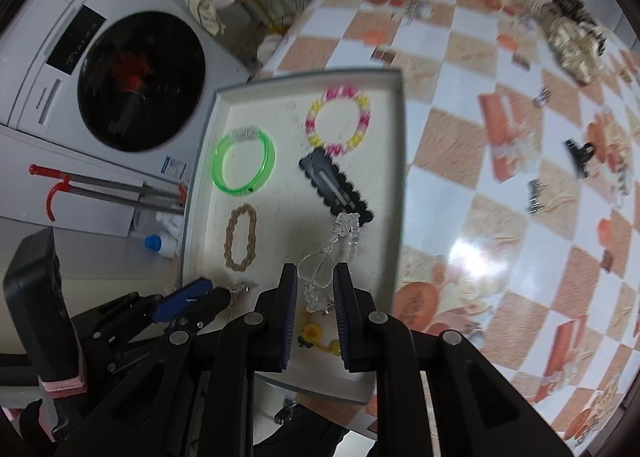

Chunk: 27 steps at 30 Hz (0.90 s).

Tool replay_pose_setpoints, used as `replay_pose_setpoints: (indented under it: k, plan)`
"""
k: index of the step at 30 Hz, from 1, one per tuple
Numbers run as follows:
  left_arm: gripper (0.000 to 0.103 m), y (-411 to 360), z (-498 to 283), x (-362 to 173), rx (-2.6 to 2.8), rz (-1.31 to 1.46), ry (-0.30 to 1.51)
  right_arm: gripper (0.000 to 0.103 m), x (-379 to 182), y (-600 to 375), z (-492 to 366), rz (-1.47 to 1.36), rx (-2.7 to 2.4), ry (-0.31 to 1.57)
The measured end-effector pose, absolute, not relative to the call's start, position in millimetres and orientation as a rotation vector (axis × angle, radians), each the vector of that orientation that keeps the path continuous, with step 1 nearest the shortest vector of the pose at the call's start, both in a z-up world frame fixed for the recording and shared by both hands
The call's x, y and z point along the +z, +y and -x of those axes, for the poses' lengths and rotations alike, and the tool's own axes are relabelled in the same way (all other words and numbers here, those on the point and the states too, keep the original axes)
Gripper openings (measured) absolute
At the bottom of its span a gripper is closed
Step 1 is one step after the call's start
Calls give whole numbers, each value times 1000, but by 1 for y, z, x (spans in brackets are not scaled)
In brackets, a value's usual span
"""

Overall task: Organize jewelry
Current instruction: 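Carry the star pin and clear bracelet into the tray and release them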

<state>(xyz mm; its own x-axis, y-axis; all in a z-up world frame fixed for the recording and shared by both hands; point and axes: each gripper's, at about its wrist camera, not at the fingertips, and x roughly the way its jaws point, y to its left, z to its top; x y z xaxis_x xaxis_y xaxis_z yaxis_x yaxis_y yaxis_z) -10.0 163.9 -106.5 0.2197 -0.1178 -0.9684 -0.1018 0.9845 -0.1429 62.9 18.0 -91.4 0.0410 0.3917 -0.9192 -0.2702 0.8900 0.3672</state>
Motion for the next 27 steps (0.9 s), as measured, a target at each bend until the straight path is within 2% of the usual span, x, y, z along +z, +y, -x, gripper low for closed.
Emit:
replay_pose_setpoints:
  k: [21,23,25,27]
  plan:
    - [22,167,-9,-133,55,112,1377,21,-157,50,-97,-228,525,1558]
    - [22,166,-10,-132,59,105,1381,28,-158,48,-100,-237,527,1564]
    - [22,165,-10,-132,65,98,1386,53,-154,45,-101,-253,525,1559]
    - [22,165,-10,-131,70,92,1390,54,-149,38,-104,-273,529,1543]
